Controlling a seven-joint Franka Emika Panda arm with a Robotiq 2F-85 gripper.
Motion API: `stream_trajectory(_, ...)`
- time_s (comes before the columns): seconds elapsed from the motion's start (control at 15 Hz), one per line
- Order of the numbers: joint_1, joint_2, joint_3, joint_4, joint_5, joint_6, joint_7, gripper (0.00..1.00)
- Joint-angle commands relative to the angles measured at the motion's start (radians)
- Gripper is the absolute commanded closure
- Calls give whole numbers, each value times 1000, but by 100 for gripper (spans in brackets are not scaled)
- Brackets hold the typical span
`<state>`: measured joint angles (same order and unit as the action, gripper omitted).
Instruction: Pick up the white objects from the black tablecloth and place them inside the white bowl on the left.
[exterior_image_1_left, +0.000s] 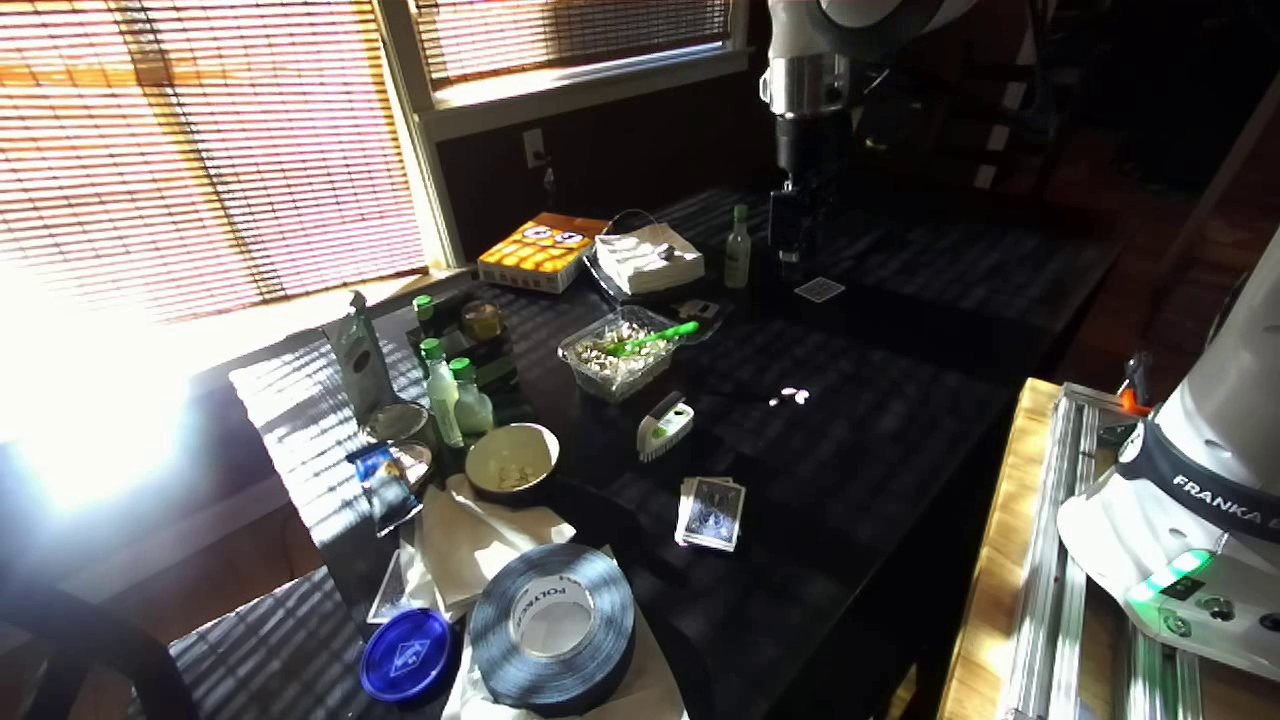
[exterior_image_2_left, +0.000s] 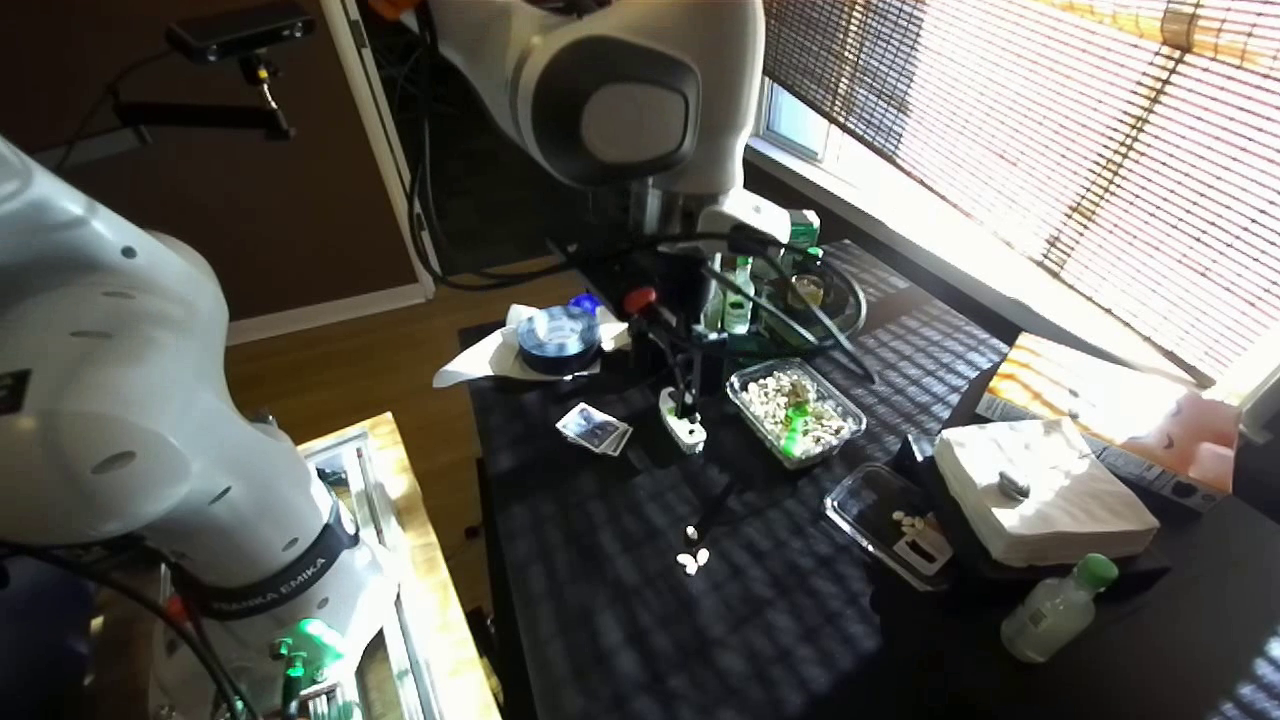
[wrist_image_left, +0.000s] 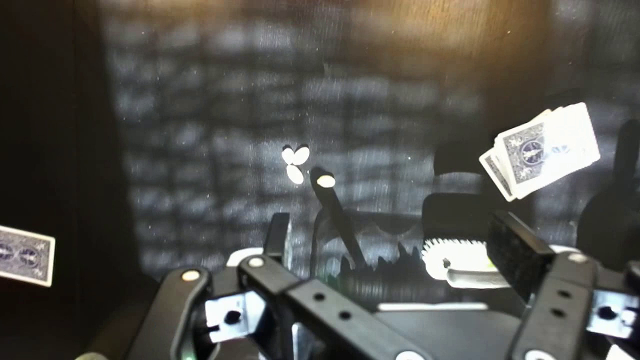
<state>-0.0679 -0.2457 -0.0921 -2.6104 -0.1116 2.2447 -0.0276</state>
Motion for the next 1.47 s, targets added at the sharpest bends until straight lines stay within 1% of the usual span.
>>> stream_trajectory(0.0, -8, 19, 8, -1, 2, 3, 6, 0)
stream_trajectory(0.27, -11, 35, 8, 4, 2, 7, 14, 0)
stream_trajectory(0.33, -10, 49, -4, -16, 20, 92, -11, 0)
stream_trajectory(0.4, -12, 91, -12, -23, 21, 164, -34, 0)
stream_trajectory(0.47, -14, 138, -19, -38, 4, 256, -69, 0)
stream_trajectory(0.6, -2, 216, -46, -52, 77, 357, -193, 0)
stream_trajectory(0.73, -6, 301, -53, -49, 141, 423, -308, 0)
stream_trajectory(0.87, -22, 377, -32, -29, 248, 460, -436, 0)
stream_trajectory(0.93, -32, 410, -14, -18, 263, 482, -446, 0)
stream_trajectory(1.0, -35, 453, -3, -3, 246, 507, -422, 0)
stream_trajectory(1.07, -47, 485, 15, 11, 256, 506, -434, 0)
stream_trajectory(1.13, -52, 404, 4, -36, 206, 484, -389, 0)
stream_trajectory(1.2, -57, 428, 14, -27, 203, 488, -387, 0)
stream_trajectory(1.4, -61, 428, 15, -27, 203, 489, -387, 0)
